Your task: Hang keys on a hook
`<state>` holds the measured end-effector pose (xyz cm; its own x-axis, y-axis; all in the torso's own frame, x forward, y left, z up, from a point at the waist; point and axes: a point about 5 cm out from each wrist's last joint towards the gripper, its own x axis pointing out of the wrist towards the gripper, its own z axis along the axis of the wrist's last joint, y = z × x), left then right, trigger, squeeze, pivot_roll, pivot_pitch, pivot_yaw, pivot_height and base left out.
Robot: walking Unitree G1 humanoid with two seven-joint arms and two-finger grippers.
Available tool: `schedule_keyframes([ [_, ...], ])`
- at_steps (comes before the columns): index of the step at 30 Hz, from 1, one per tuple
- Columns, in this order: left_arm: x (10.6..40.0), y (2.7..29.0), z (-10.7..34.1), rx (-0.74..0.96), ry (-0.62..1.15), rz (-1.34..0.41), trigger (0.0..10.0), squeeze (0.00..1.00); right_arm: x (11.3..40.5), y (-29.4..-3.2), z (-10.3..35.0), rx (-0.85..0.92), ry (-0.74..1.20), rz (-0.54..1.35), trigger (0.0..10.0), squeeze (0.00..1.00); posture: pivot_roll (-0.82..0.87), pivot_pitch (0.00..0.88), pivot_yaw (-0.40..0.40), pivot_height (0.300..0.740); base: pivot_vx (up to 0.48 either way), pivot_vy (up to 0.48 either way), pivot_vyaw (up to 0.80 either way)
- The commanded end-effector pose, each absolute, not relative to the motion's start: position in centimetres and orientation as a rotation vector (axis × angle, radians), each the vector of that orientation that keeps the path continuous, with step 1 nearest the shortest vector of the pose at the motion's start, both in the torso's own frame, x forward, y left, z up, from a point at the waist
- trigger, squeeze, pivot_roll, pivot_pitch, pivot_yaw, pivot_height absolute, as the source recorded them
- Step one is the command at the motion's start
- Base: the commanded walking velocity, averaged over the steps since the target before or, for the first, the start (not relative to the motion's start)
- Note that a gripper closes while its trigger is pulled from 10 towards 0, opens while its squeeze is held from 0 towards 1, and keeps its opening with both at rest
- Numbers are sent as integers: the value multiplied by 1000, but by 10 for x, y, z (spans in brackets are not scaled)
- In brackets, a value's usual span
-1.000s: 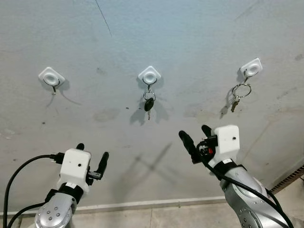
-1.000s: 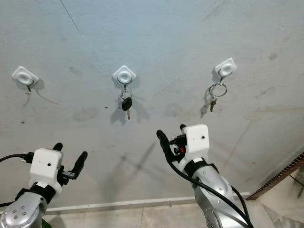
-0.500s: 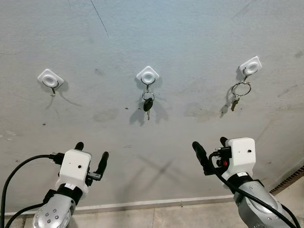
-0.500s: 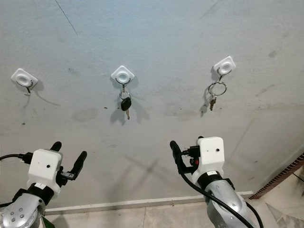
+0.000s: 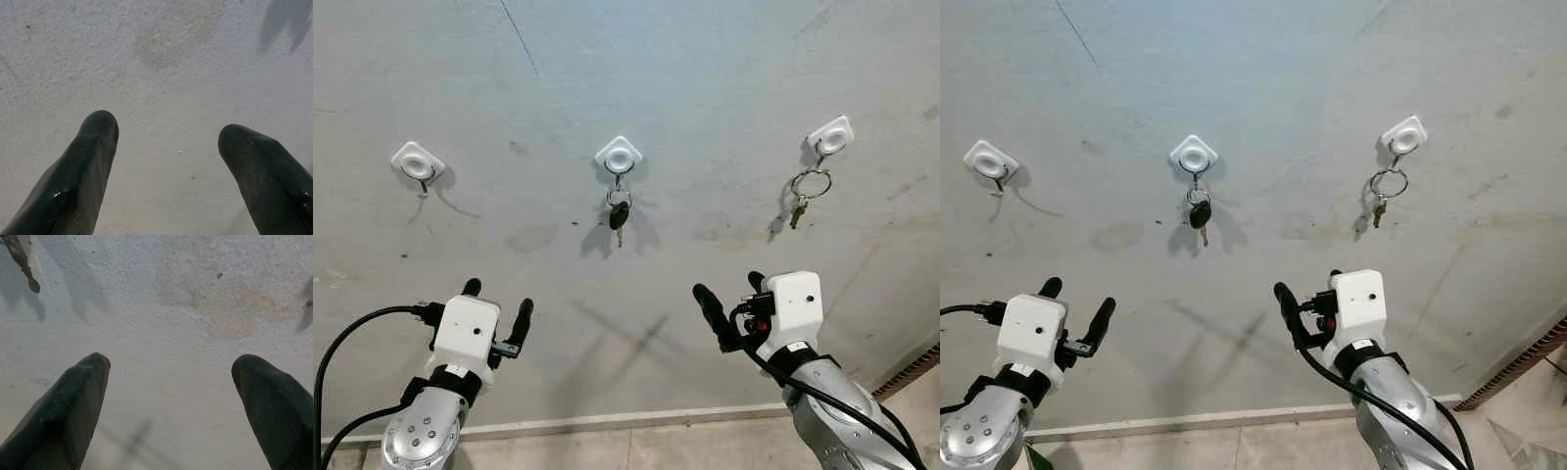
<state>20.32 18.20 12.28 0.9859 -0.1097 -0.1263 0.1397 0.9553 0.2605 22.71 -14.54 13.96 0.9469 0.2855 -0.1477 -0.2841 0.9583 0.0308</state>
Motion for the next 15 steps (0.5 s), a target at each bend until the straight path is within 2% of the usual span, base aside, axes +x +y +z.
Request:
schedule_keyframes([
  [1, 202, 182, 122, 275, 117, -127, 10000, 0, 229, -141, 139, 15, 160, 311, 10000, 0, 79, 15, 48, 740, 0, 0, 0],
  [10, 203, 177, 121, 264, 117, -145, 10000, 0, 231, -141, 138, 25, 165, 295, 10000, 0, 76, 15, 49, 740, 0, 0, 0],
  [15, 203, 177, 121, 264, 121, -151, 10000, 0, 232, -138, 138, 57, 171, 307, 10000, 0, 79, 19, 48, 740, -286, 0, 0],
])
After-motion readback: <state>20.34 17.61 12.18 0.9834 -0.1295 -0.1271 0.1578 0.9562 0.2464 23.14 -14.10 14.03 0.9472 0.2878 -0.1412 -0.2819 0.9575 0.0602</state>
